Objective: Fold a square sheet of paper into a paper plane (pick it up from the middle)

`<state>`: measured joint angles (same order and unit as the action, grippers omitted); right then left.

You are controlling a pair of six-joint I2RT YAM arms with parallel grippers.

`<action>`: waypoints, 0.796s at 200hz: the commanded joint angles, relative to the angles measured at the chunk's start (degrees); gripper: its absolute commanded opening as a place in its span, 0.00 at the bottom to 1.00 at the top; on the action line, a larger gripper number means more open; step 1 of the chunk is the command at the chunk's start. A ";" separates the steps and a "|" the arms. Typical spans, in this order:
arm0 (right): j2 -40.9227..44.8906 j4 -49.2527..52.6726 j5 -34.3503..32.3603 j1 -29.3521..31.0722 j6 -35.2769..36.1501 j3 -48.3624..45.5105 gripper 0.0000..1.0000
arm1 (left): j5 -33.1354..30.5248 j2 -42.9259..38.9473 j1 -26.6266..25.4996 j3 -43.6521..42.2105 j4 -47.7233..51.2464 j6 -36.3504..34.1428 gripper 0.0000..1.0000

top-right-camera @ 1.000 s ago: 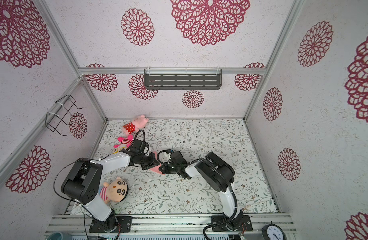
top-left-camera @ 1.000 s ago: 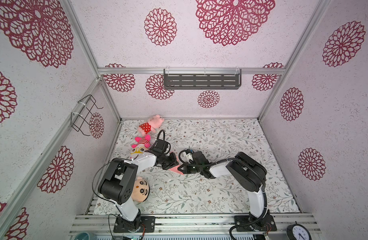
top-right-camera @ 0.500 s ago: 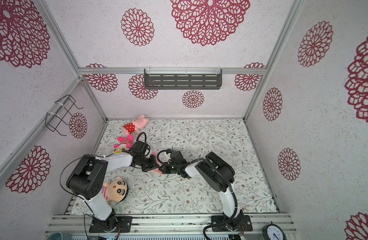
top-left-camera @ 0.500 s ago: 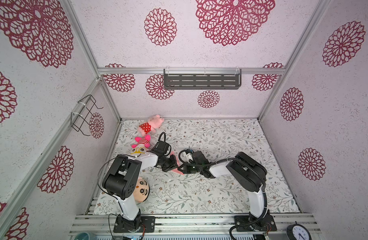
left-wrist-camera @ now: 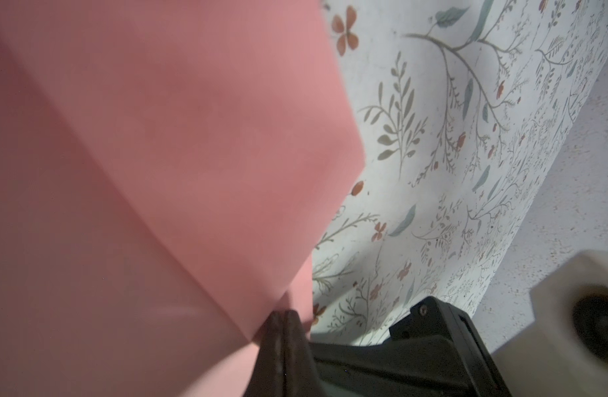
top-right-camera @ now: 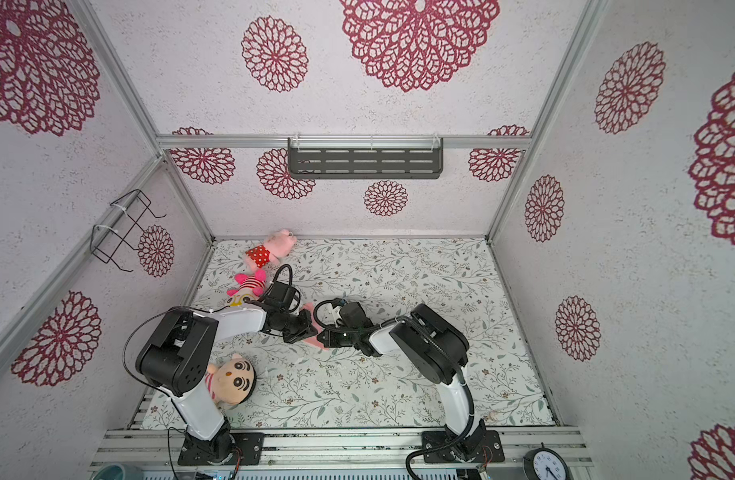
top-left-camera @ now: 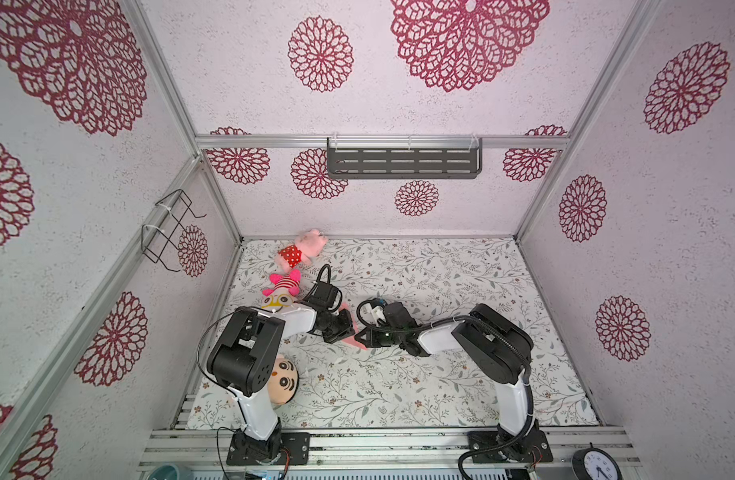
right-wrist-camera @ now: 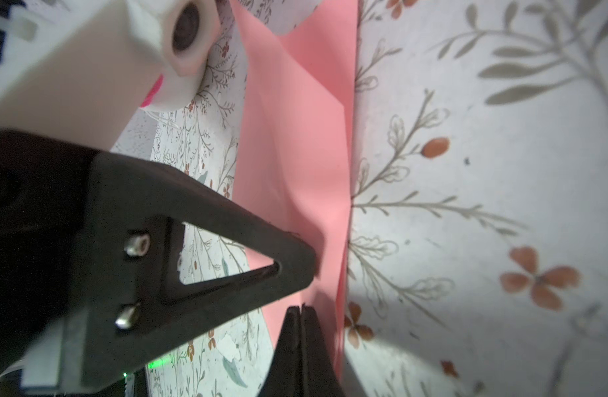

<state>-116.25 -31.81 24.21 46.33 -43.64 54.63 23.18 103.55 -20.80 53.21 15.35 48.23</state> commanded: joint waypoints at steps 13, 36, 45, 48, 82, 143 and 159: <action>0.05 8.52 -2.97 -0.27 -0.40 -1.09 0.04 | -6.18 0.79 2.16 -0.83 1.43 0.29 0.00; -0.03 8.77 -3.11 -0.27 -0.47 -1.28 0.04 | -6.38 1.43 2.91 -0.78 0.70 0.22 0.00; 0.05 8.82 -3.11 -0.27 -0.48 -1.41 0.04 | -6.80 1.40 3.30 -0.82 0.61 0.16 0.00; 0.13 8.87 -3.19 -0.27 -0.53 -1.45 0.04 | -6.83 1.43 3.45 -0.87 0.37 0.12 0.00; 0.20 9.31 -3.38 -0.27 -0.51 -1.74 0.04 | -6.48 2.17 5.09 -1.40 -1.38 -0.31 0.00; 0.55 10.05 -3.46 -0.36 -0.42 -2.25 0.04 | -8.13 2.89 7.13 -1.35 -2.78 -0.66 0.00; 0.55 10.18 -3.46 -0.38 -0.40 -2.23 0.04 | -9.14 2.80 7.71 -1.44 -2.86 -0.75 0.00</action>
<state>-115.87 -30.94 23.75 46.33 -43.64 54.61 21.39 104.22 -15.14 53.10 11.60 48.16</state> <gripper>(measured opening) 0.053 0.040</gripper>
